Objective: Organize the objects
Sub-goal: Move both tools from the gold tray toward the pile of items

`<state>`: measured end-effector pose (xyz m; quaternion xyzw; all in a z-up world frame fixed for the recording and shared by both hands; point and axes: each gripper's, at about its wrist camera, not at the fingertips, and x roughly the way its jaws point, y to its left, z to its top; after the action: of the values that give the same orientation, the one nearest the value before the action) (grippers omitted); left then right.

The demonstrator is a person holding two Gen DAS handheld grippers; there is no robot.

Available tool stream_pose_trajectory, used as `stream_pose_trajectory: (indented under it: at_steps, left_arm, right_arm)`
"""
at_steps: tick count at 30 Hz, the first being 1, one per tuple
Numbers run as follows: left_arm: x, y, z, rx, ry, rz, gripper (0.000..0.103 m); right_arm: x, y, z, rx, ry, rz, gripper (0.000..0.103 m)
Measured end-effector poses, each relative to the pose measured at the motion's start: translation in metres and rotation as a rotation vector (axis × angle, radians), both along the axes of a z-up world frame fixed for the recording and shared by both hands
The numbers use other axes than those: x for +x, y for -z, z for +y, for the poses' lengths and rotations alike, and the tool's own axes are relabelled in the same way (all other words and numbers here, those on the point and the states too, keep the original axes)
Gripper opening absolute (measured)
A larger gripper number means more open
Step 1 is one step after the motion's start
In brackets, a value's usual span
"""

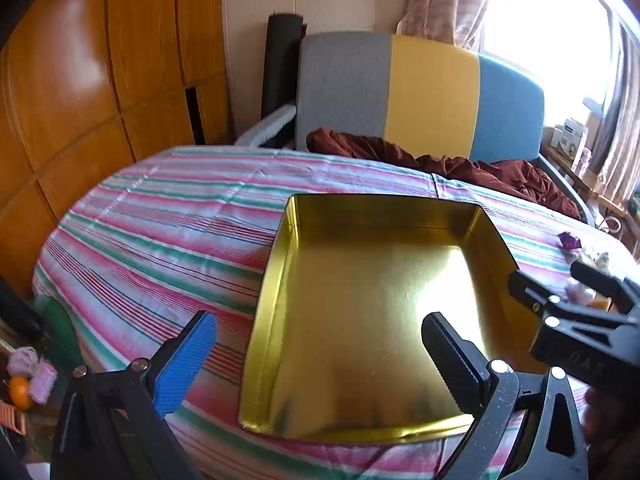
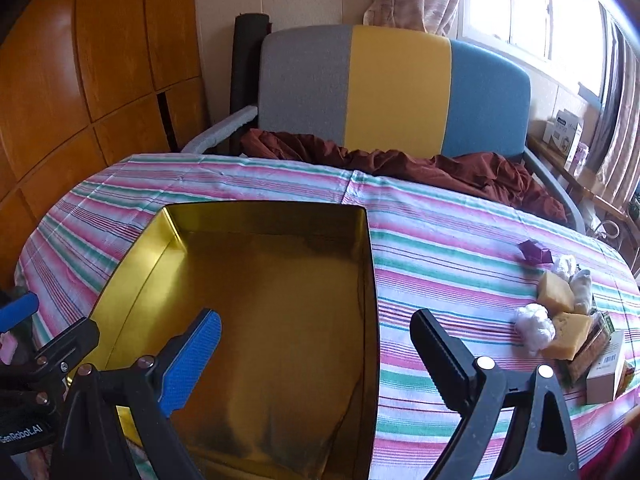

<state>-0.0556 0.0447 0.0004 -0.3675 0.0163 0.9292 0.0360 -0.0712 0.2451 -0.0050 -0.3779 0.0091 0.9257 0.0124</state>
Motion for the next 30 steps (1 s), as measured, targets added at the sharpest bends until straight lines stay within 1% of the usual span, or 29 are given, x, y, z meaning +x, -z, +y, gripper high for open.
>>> stream_pose_trajectory:
  at_steps: [2,3,5,9,13,15,19,22,25,28,30]
  left_arm:
    - [0.010,-0.002,-0.001,-0.019,-0.007,0.005,0.103]
    - [0.015,-0.003,-0.001,-0.019,-0.007,0.003,0.103]
    - [0.026,-0.007,-0.005,-0.013,-0.016,0.027,0.103]
    - [0.035,-0.008,-0.012,0.014,-0.056,0.019,0.103]
    - [0.038,-0.009,-0.011,0.040,-0.056,0.005,0.103]
    - [0.038,-0.011,-0.006,0.031,-0.054,0.009,0.103]
    - [0.040,-0.013,0.005,0.030,-0.032,0.016,0.103]
    - [0.041,-0.013,0.011,0.044,-0.013,0.013,0.103]
    - [0.038,-0.013,0.020,0.042,0.022,0.004,0.103]
    - [0.036,-0.013,0.032,0.066,0.074,-0.016,0.103]
    - [0.036,-0.015,0.045,0.075,0.109,-0.017,0.103]
  right_arm:
    - [0.010,-0.006,-0.001,-0.011,0.001,0.019,0.097]
    - [0.017,-0.010,0.001,-0.035,0.013,0.022,0.097]
    - [0.026,-0.015,0.003,-0.070,0.016,0.016,0.097]
    - [0.039,-0.017,0.002,-0.071,0.009,0.020,0.098]
    - [0.043,-0.015,0.003,-0.075,0.004,0.014,0.098]
    - [0.044,-0.016,0.008,-0.065,0.009,0.020,0.098]
    - [0.047,-0.020,0.019,-0.057,0.025,0.030,0.098]
    - [0.048,-0.019,0.023,-0.045,0.026,0.033,0.098]
    - [0.050,-0.018,0.029,-0.042,0.026,0.028,0.097]
    - [0.054,-0.020,0.048,-0.057,0.058,0.033,0.097]
    - [0.058,-0.023,0.071,-0.090,0.099,0.039,0.097]
